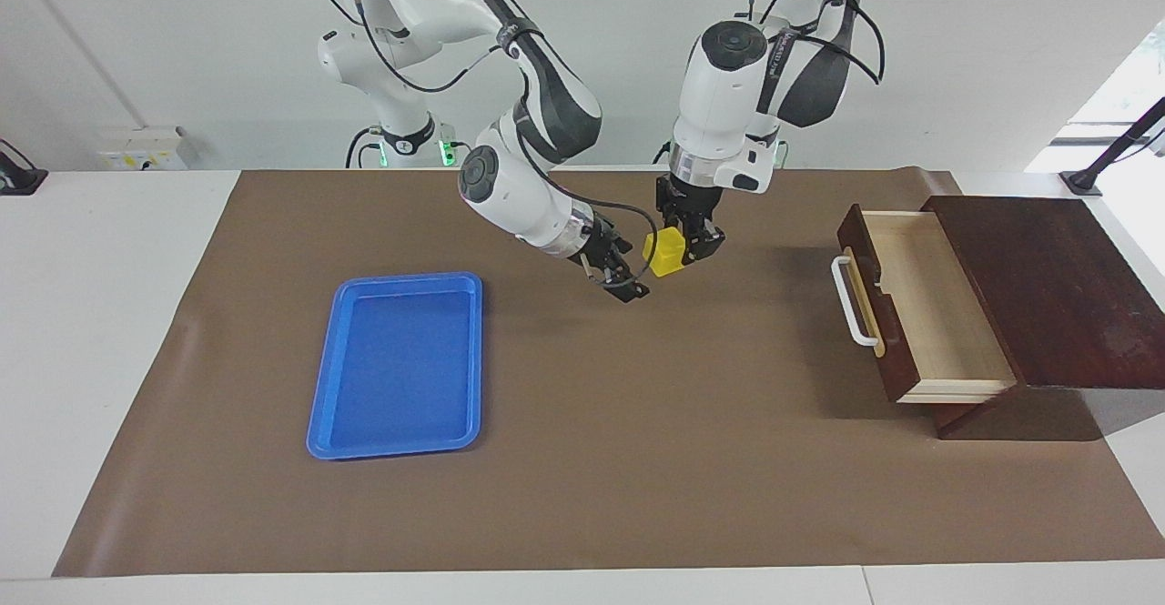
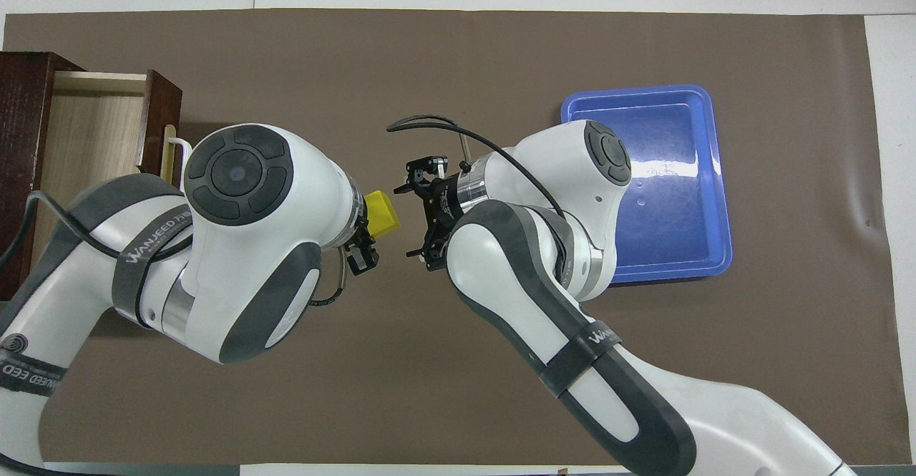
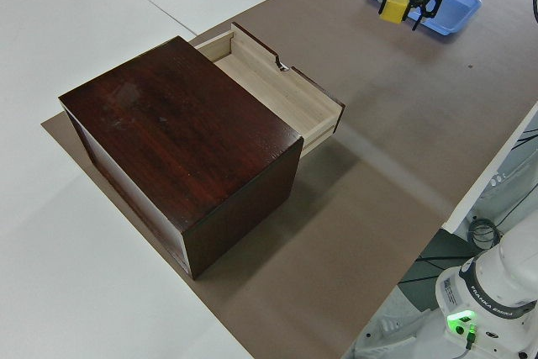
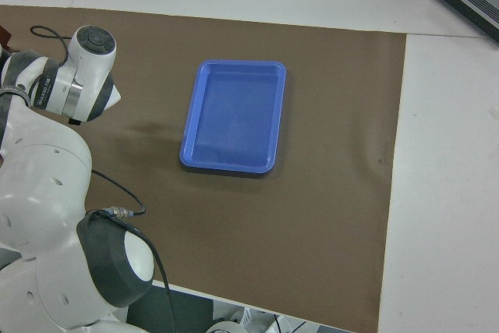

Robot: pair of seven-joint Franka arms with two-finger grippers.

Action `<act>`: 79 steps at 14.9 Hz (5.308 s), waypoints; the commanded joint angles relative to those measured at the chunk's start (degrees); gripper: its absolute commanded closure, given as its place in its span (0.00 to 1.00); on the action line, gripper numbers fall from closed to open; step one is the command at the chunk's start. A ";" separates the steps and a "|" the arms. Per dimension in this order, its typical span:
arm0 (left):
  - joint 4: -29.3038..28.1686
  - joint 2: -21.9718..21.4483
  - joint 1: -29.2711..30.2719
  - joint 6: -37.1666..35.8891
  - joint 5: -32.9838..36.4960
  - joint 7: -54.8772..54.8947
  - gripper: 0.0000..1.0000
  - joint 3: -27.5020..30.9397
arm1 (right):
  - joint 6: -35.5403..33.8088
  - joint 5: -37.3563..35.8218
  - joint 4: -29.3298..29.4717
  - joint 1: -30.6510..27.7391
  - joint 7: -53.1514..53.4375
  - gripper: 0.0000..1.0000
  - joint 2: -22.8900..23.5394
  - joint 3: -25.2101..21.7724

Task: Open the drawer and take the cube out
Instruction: 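Close the right gripper on the yellow cube held by the left gripper, then carry the cube with the right gripper while the left gripper pushes drawer, then lower the cube into the blue tray and open the right gripper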

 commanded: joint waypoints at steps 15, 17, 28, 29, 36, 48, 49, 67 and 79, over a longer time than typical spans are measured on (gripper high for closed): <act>-4.09 -2.49 -3.38 2.14 -0.28 3.15 1.00 0.75 | -2.60 -2.82 3.45 2.68 2.87 0.00 1.56 -0.27; -4.09 -2.40 -3.38 2.22 -0.28 3.15 1.00 0.75 | -3.74 -2.82 3.10 2.07 2.43 0.00 0.33 -0.27; -4.09 -2.40 -3.21 2.31 -0.28 3.32 1.00 0.75 | -6.12 -2.82 0.38 0.57 -0.30 0.00 -2.58 -0.53; -4.09 -2.40 -3.21 2.40 -0.28 3.32 1.00 0.75 | -6.21 -2.82 0.37 0.57 -0.03 0.00 -2.66 -0.53; -4.09 -2.40 -3.12 2.49 -0.28 3.32 1.00 0.75 | -6.30 -2.73 0.02 0.66 0.41 0.68 -3.19 -0.53; -3.48 -4.24 1.69 -0.40 0.59 6.90 0.00 1.27 | -7.26 -2.64 1.16 -0.57 0.06 1.00 -3.11 -0.71; -3.22 -4.25 4.50 -0.59 1.73 11.27 0.00 1.27 | -7.26 -2.55 1.25 -0.57 0.06 1.00 -3.10 -0.71; -4.80 0.58 37.73 10.13 6.56 69.31 0.00 1.27 | -18.16 -9.41 -4.62 -35.28 -22.34 1.00 -2.32 -1.67; 6.98 -3.62 34.95 -11.55 5.26 87.30 0.00 -0.13 | -5.87 -3.70 -19.13 -31.17 -26.75 1.00 -2.49 -1.50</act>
